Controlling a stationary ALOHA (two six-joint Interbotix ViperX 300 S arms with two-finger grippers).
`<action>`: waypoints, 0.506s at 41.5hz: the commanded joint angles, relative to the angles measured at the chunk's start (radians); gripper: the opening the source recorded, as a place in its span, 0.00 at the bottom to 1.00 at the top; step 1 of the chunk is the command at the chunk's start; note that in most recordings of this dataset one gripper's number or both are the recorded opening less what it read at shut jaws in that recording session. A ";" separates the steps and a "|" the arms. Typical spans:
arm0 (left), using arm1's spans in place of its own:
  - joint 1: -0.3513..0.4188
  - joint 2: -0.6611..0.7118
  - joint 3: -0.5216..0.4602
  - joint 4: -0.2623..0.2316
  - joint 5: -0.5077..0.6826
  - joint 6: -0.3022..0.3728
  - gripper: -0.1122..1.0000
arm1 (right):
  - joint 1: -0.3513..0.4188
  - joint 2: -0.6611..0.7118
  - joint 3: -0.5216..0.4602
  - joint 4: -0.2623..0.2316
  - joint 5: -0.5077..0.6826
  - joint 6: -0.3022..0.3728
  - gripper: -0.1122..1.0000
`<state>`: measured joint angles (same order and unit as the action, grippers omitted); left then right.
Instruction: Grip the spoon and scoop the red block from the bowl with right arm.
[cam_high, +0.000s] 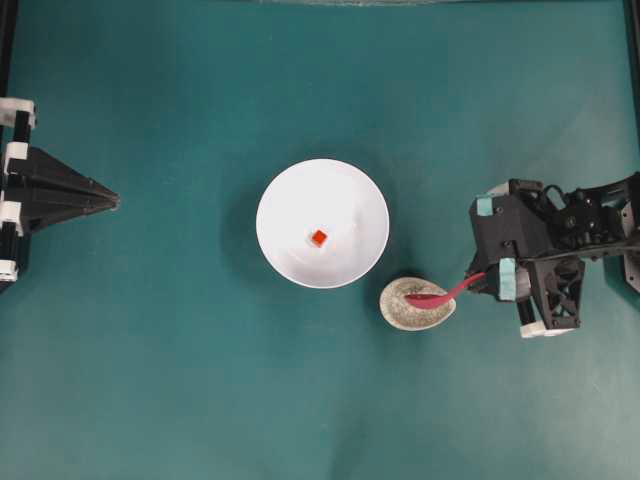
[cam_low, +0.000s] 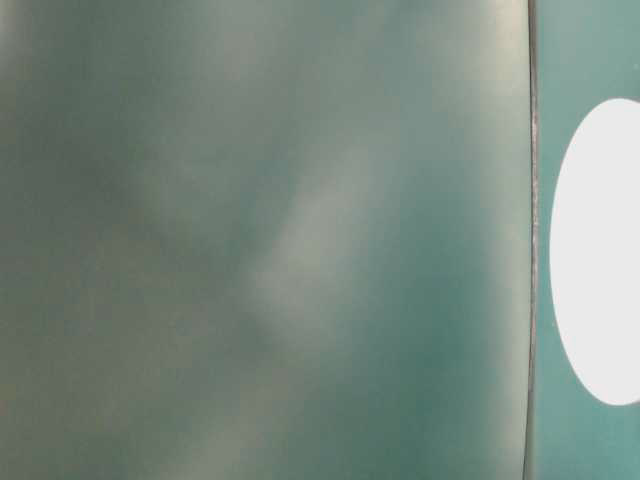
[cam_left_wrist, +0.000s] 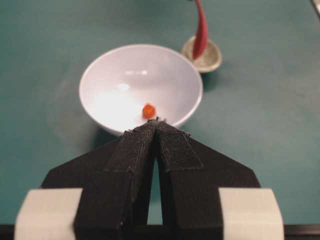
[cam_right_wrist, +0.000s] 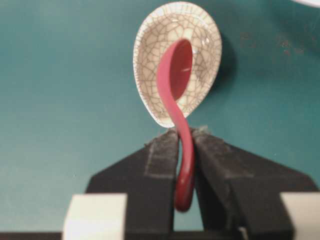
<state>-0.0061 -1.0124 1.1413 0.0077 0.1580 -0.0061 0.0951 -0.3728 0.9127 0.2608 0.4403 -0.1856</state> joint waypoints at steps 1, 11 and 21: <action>-0.002 0.005 -0.025 0.003 -0.011 -0.002 0.10 | 0.003 -0.002 -0.014 0.000 -0.009 -0.002 0.31; -0.002 0.005 -0.026 0.003 -0.011 -0.002 0.10 | 0.003 -0.002 -0.012 0.000 -0.009 -0.002 0.51; -0.002 0.005 -0.026 0.003 -0.011 -0.002 0.10 | 0.020 -0.017 0.003 0.003 -0.049 0.000 0.53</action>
<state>-0.0061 -1.0124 1.1413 0.0092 0.1580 -0.0077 0.1028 -0.3712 0.9189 0.2608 0.4203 -0.1856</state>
